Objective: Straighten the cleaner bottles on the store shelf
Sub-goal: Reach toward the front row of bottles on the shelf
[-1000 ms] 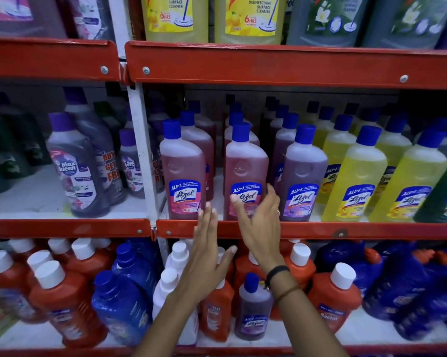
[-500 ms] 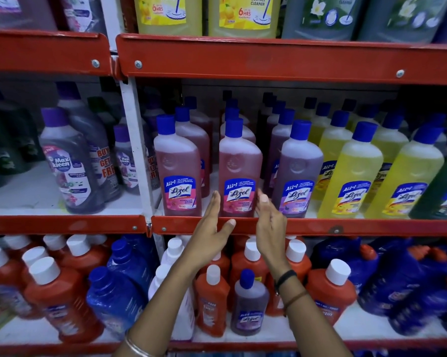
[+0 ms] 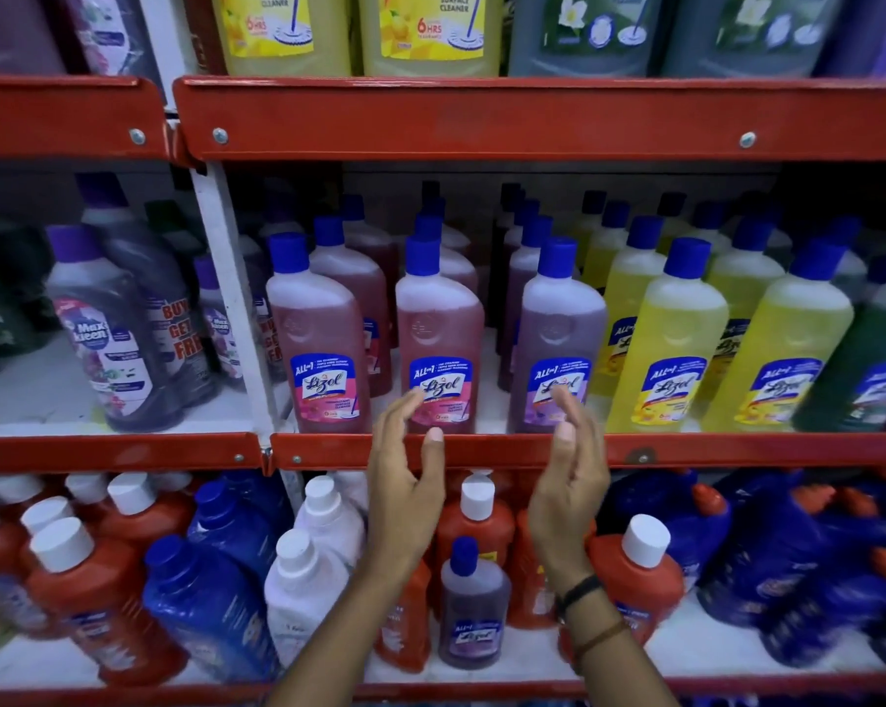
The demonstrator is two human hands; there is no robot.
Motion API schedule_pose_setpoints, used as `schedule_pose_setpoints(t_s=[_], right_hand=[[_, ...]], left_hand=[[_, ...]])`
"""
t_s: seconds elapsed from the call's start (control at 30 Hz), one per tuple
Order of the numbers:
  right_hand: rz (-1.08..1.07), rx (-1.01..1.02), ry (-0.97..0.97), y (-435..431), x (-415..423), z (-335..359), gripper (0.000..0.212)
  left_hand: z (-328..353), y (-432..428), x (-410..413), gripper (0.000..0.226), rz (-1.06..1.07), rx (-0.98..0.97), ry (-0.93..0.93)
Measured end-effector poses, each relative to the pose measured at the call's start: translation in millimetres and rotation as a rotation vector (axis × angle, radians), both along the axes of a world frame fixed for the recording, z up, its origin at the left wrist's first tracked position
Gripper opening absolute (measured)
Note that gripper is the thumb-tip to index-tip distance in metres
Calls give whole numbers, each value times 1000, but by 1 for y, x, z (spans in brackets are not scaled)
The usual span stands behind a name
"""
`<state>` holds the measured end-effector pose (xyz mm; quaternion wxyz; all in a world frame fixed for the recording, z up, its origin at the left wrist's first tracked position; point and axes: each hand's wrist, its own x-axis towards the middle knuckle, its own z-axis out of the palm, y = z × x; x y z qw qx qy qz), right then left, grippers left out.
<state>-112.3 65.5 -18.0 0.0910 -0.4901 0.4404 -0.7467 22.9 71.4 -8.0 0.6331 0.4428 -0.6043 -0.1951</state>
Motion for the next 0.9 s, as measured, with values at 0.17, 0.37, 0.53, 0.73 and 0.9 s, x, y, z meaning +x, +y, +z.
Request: schedule_pose_setpoints(t_s=[0.17, 0.37, 0.53, 0.73, 0.9], right_hand=[[128, 193, -15, -15, -42, 4, 68], [239, 257, 67, -22, -57, 5, 77], [252, 232, 46, -21, -59, 4, 68], [323, 231, -12, -21, -66, 3, 65], [162, -30, -97, -5, -96, 6, 59]], left_hand=[[6, -8, -47, 64, -332, 153, -274], [2, -22, -68, 73, -327, 300, -314], [-1, -26, -68, 72, -307, 299, -253], [-5, -27, -73, 70, -262, 266, -242], [-1, -4, -106, 45, -72, -76, -49]])
